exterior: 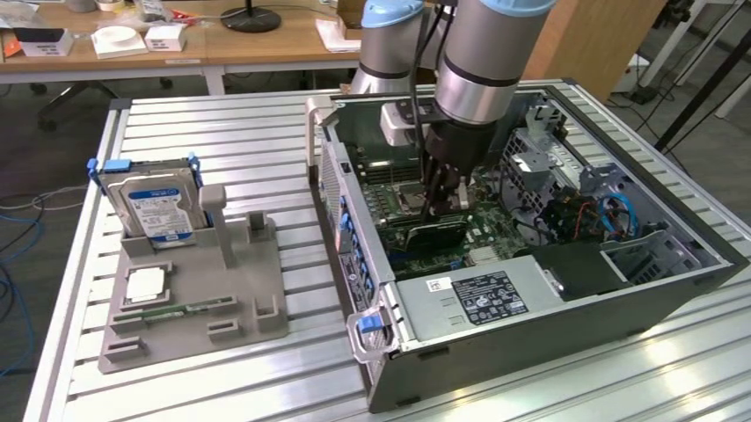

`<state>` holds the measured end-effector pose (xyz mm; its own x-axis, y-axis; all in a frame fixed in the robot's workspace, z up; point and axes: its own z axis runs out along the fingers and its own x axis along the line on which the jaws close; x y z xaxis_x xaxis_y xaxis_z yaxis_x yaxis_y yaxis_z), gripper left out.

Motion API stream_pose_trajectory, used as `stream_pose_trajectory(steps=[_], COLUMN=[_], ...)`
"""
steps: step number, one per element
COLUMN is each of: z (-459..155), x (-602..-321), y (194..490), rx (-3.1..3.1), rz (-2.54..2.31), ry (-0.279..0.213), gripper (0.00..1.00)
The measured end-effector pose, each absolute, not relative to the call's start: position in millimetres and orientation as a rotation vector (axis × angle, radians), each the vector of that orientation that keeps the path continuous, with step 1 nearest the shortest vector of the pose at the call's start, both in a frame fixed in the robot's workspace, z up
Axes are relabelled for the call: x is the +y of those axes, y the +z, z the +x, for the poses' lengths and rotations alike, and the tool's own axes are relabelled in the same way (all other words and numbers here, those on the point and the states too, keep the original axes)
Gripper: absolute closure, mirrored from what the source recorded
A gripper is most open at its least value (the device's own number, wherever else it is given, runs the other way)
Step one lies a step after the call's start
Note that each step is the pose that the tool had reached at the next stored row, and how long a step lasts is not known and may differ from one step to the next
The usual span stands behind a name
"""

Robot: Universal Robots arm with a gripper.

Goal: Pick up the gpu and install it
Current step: 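Press down on the gpu until it lock into place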

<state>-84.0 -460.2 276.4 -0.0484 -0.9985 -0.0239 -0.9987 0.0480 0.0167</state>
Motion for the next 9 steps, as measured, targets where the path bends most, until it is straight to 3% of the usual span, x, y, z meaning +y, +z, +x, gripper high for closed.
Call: stream_pose_trajectory(steps=[9], z=[-84], x=[-460], y=[262], rx=[2.273], rz=[-2.162], ry=[0.044], gripper=[0.89])
